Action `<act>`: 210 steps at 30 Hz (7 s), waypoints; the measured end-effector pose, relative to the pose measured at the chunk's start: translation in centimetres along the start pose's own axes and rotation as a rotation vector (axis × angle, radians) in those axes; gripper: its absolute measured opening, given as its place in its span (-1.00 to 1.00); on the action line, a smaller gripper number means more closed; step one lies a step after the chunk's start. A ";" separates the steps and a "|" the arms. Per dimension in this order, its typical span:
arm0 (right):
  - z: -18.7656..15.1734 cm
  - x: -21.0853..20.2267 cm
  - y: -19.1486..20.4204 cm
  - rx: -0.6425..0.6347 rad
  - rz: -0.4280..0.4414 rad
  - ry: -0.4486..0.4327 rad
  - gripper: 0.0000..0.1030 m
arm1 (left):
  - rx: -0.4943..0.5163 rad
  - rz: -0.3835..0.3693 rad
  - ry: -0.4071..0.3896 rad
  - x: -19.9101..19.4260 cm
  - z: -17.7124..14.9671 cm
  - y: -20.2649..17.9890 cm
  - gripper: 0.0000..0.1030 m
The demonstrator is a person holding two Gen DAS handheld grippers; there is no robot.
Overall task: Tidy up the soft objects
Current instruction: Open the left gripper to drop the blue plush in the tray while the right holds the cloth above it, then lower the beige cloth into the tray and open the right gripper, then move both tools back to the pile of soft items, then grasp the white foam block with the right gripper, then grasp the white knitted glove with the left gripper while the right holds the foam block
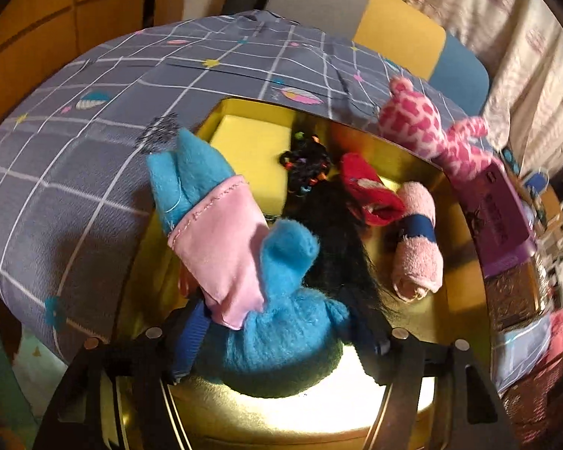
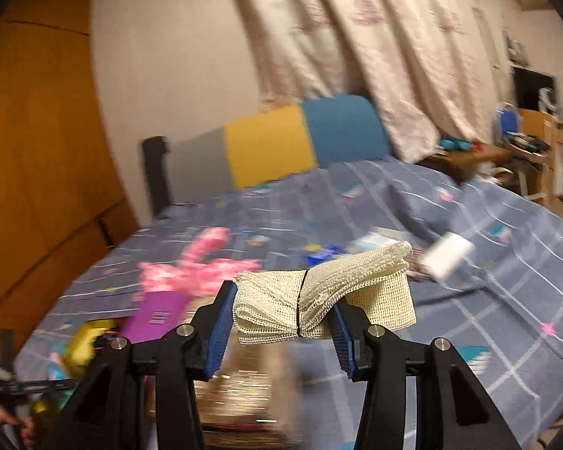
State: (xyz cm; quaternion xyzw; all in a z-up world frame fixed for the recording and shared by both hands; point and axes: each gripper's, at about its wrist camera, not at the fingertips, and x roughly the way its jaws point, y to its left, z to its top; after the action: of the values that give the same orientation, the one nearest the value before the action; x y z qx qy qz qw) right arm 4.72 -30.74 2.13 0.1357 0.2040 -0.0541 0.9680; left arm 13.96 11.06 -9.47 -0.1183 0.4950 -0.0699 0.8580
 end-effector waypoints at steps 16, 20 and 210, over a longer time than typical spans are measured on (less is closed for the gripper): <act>-6.3 3.9 17.8 -0.211 0.401 0.233 -0.06 | 0.011 -0.114 -0.101 -2.2 3.6 1.0 0.50; -8.4 4.7 19.8 -0.244 0.435 0.286 -0.06 | 0.088 -0.124 -0.017 0.5 5.1 -0.8 0.49; -1.1 11.5 -27.2 0.451 -0.279 0.172 0.13 | 0.340 -0.164 0.221 16.2 8.2 -52.7 0.50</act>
State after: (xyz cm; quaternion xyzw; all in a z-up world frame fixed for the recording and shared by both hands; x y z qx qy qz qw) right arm 10.46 -57.01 -10.09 0.3224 0.2848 -0.2194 0.8757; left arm 29.05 -42.43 -4.66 -0.0035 0.5560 -0.2345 0.7974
